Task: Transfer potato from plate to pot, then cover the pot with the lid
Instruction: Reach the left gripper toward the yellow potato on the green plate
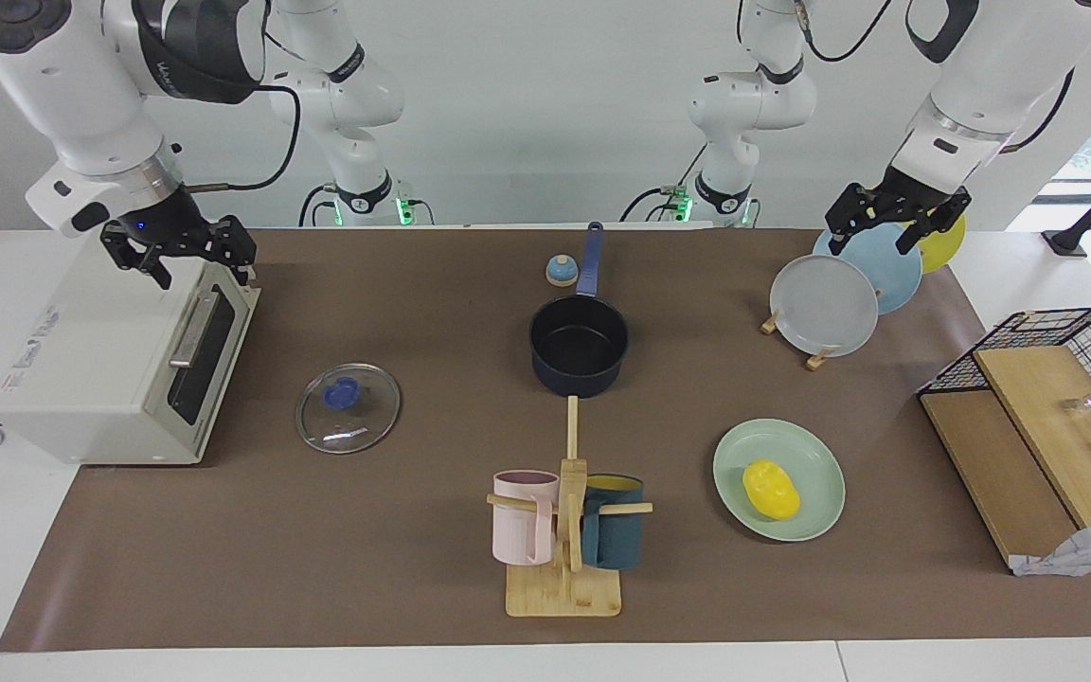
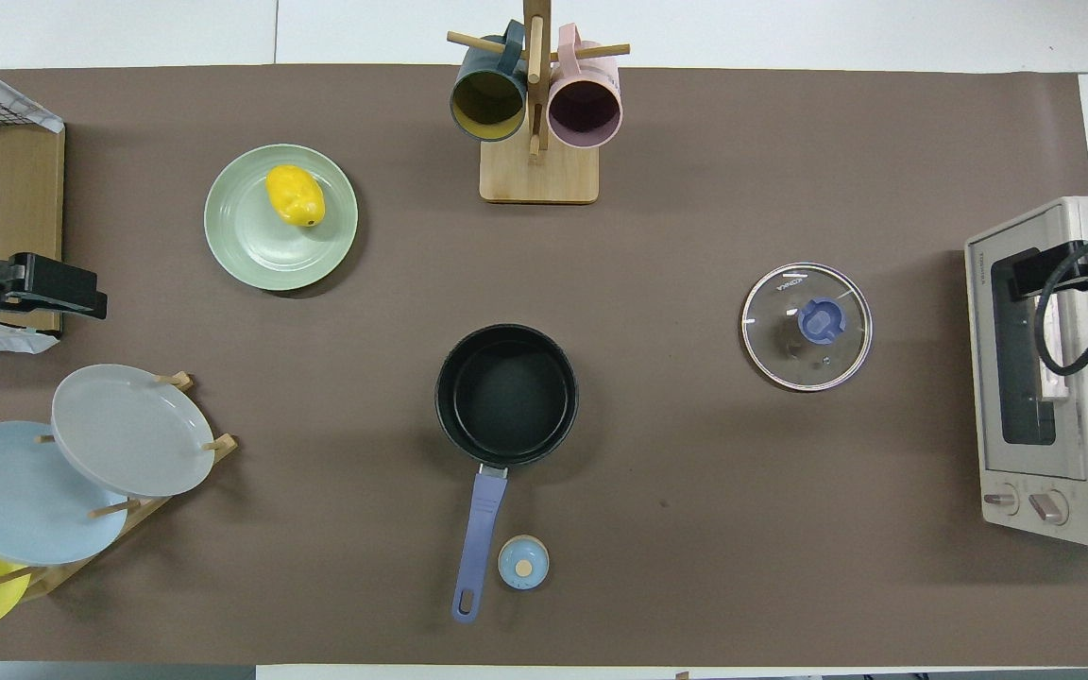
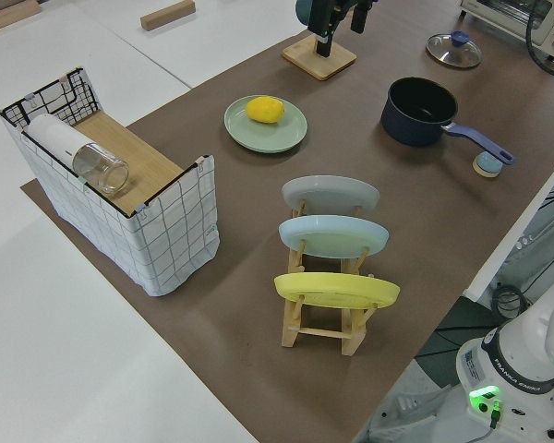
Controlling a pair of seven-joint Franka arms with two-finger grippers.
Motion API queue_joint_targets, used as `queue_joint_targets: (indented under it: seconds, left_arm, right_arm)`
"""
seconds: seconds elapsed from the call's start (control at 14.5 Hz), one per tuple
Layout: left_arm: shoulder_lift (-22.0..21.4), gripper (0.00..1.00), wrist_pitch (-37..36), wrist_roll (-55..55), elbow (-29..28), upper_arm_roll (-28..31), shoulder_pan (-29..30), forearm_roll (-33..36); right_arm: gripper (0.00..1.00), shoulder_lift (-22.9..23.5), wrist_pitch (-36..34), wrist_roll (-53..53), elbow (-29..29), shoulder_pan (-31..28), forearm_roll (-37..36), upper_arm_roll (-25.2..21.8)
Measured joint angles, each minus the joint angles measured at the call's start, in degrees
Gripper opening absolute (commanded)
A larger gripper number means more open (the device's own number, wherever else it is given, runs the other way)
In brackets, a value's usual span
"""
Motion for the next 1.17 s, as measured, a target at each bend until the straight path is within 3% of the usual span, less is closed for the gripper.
queue_joint_targets:
  seconds: [0.55,0.83,0.97,1.17]
  left_arm:
    - [0.00,1.00,0.69,-0.18,-0.29,-0.05,-0.05,0.00]
    - [1.06,1.00,6.96,-2.73,-1.13,-0.17,-0.29,0.00]
    - [5.25,1.00,8.24,-2.92,0.42,-0.27,-0.43,-0.06]
    - [18.36,1.00,11.92,-4.58,7.37,-0.50,-2.10,-0.30]
  right_arm:
    - [1.00,-0.03,0.00,0.00,0.00,0.00,0.01,0.03]
    - [1.00,-0.25,0.00,0.00,0.00,0.01,0.09,0.10]
    - [1.00,-0.29,2.51,0.00,-0.68,0.16,1.45,0.21]
    - [1.00,-0.14,10.31,0.00,-5.80,1.57,2.23,0.56]
